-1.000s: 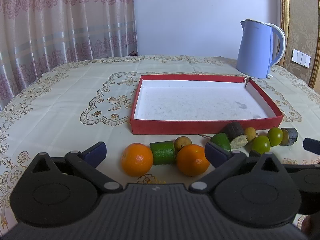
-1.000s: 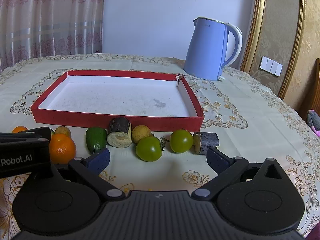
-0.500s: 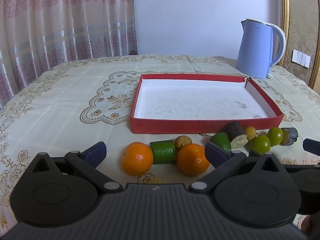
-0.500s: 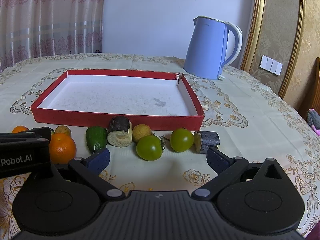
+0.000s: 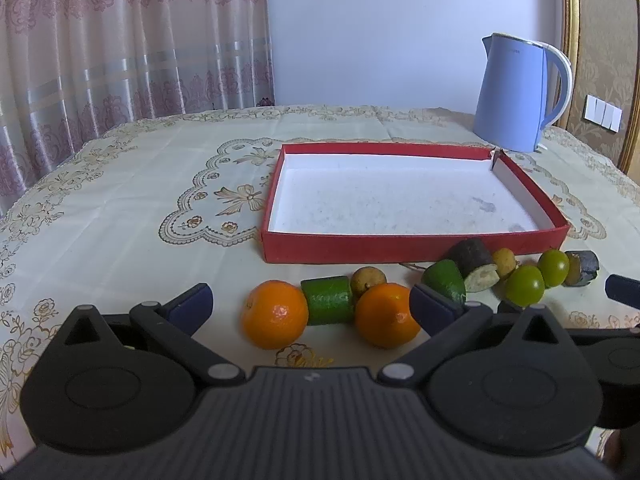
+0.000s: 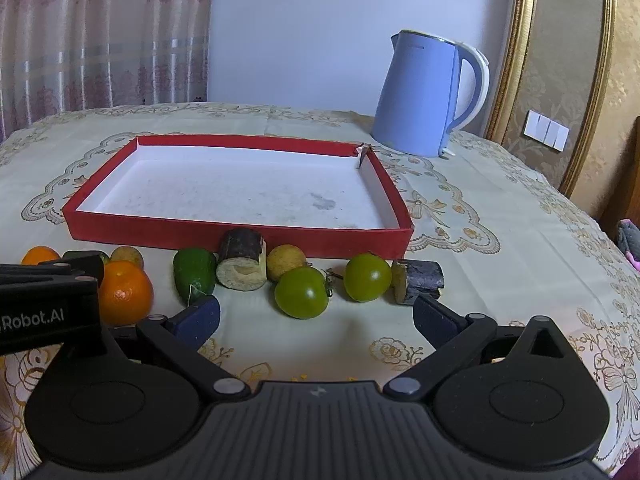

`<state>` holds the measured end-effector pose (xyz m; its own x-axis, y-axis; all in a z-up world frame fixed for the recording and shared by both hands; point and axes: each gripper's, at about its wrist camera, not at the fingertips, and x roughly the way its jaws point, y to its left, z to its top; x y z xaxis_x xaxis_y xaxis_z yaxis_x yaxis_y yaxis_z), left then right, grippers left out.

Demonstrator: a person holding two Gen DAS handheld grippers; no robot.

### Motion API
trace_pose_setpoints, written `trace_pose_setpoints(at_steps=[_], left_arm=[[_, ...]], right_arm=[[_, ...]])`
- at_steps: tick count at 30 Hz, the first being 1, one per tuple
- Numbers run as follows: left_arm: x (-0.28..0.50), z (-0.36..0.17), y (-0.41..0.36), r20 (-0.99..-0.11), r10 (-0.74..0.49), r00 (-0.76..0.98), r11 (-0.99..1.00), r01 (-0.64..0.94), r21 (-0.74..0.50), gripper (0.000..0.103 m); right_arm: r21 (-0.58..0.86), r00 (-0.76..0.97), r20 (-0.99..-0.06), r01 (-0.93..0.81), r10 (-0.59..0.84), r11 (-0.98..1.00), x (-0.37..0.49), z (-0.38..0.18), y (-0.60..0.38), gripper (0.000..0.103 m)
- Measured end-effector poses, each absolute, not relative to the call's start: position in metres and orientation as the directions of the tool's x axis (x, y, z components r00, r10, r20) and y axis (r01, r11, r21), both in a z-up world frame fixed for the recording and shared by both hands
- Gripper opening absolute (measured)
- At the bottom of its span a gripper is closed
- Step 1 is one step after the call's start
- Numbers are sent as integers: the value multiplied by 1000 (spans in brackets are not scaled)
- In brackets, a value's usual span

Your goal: Organize fruits

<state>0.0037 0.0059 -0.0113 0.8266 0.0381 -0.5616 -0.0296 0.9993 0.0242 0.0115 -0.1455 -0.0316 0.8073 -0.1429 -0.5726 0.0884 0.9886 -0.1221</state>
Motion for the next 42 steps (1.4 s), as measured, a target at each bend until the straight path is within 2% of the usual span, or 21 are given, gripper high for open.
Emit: trace_pose_setpoints(at_steps=[9, 14, 19, 36, 42], left_arm=[[6, -12, 14, -566, 46, 823, 999, -34, 32, 103], [-3, -16, 34, -553, 31, 832, 999, -11, 39, 103], [-6, -19, 54, -562, -5, 827, 1000, -3, -13, 103], [23, -36, 55, -597, 11, 802, 998, 28, 57, 103], [31, -43, 55, -626, -20, 780, 996, 69, 55, 90]], right_arm=[[-124, 809, -562, 123, -172, 985, 11, -36, -163, 103], [-78, 798, -564, 206, -213, 975, 12, -35, -193, 103], [-8, 790, -575, 256, -214, 967, 16, -38, -218, 103], [-17, 784, -578, 269, -229, 963, 20, -42, -222, 103], [-14, 780, -582, 274, -231, 962, 23, -43, -223, 103]])
